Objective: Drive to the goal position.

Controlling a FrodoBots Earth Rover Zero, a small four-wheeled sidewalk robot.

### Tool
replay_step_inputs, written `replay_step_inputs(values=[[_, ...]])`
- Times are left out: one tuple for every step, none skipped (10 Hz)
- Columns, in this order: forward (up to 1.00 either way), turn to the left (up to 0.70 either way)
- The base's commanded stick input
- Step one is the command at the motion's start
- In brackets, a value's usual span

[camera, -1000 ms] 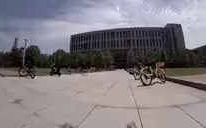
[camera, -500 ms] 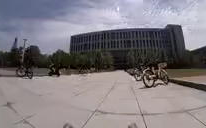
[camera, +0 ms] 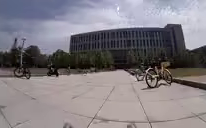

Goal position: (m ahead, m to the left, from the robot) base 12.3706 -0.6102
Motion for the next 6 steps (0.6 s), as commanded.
replay_step_inputs(values=[[0.45, -0.27], [0.45, -0.27], [0.45, -0.27], [0.45, -0.27], [0.45, -0.27], [0.45, -0.27]])
